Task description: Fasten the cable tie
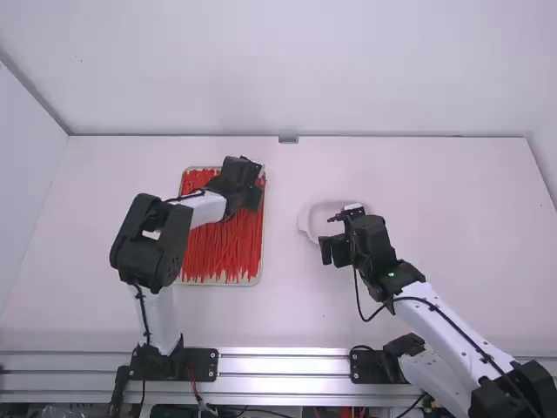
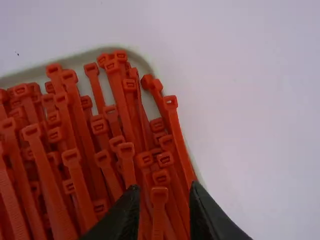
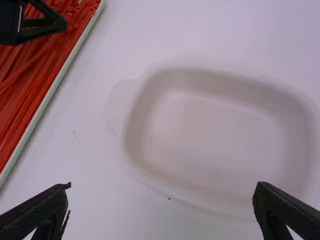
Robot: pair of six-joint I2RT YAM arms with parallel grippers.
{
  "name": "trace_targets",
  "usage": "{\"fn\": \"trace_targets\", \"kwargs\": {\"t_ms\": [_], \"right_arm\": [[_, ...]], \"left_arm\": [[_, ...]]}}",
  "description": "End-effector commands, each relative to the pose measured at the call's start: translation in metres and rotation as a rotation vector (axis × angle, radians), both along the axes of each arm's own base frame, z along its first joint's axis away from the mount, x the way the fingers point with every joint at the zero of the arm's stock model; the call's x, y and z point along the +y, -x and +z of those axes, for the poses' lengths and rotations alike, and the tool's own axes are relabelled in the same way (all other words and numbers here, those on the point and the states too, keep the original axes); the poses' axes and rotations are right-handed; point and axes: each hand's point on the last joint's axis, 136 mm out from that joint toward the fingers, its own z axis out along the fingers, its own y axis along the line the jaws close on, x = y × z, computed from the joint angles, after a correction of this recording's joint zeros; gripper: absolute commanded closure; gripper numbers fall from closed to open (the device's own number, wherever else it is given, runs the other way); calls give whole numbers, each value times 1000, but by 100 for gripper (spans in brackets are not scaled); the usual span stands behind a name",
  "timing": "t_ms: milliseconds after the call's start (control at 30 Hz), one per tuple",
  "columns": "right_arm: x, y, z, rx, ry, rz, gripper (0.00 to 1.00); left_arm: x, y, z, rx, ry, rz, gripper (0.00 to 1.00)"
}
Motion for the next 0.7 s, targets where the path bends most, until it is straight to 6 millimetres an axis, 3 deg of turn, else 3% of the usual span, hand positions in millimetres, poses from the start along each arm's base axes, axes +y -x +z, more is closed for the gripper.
{"fn": "trace_targets", "kwargs": {"t_ms": [0, 233, 667], "right_arm": [[3, -7, 15, -33, -16, -4, 1], [3, -7, 15, -33, -16, -4, 2], [3, -7, 15, -33, -16, -4, 2]], "left_arm": [[-3, 10, -24, 54, -12, -21, 76], [-4, 6, -22, 36, -7, -20, 78], [1, -3, -14, 19, -13, 16, 91]]}}
